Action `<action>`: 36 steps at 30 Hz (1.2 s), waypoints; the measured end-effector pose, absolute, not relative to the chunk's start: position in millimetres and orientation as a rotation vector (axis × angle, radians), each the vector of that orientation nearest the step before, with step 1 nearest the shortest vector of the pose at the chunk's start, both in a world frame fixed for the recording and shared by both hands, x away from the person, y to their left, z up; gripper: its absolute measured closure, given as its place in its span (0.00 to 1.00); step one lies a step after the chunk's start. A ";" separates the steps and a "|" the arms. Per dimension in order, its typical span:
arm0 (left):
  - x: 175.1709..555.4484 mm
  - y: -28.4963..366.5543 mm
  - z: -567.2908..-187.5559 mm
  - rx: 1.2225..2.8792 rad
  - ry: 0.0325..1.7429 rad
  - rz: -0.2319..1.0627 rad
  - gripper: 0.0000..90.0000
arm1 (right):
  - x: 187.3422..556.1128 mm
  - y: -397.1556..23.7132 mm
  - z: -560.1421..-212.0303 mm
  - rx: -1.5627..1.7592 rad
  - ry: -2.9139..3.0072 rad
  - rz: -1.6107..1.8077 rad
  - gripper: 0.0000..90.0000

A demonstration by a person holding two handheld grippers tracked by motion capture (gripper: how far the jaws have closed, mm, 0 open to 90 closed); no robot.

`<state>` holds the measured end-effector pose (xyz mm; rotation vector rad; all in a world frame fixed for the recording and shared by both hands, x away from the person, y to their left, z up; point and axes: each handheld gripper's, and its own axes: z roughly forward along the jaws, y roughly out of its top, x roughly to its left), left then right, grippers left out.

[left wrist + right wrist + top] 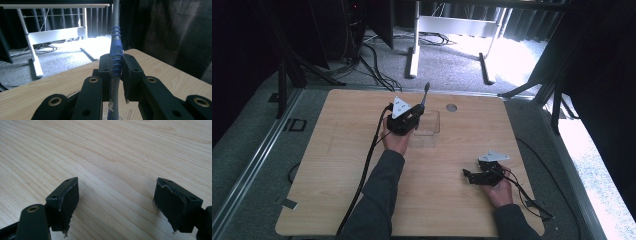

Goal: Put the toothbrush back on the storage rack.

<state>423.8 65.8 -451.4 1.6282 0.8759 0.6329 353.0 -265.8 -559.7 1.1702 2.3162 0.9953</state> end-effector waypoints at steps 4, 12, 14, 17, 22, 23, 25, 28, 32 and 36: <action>425.7 65.3 -453.5 1.630 0.885 0.631 0.88 | 353.1 -265.9 -559.7 1.168 2.316 0.996 0.22; 434.1 67.8 -462.5 1.651 0.909 0.635 0.88 | 353.1 -265.9 -559.7 1.168 2.316 0.996 0.22; 435.9 68.6 -464.6 1.657 0.914 0.632 0.87 | 353.2 -266.0 -559.7 1.167 2.316 0.996 0.22; 436.1 68.2 -467.1 1.675 0.915 0.635 0.87 | 353.1 -265.9 -559.7 1.168 2.317 0.995 0.22; 434.7 66.9 -473.9 1.725 0.914 0.639 0.87 | 353.1 -265.9 -559.7 1.167 2.317 0.996 0.22; 434.3 66.8 -475.4 1.738 0.913 0.637 0.87 | 353.0 -265.9 -559.7 1.169 2.317 0.996 0.22; 432.2 66.6 -477.7 1.755 0.908 0.636 0.87 | 353.2 -266.0 -559.8 1.166 2.316 0.996 0.22; 427.6 66.3 -480.2 1.794 0.895 0.631 0.87 | 353.1 -266.0 -559.7 1.167 2.317 0.996 0.22; 422.4 67.5 -483.1 1.835 0.883 0.617 0.89 | 353.1 -265.9 -559.7 1.168 2.317 0.996 0.22; 414.2 71.3 -477.5 1.808 0.854 0.605 0.74 | 353.1 -265.9 -559.7 1.168 2.317 0.996 0.22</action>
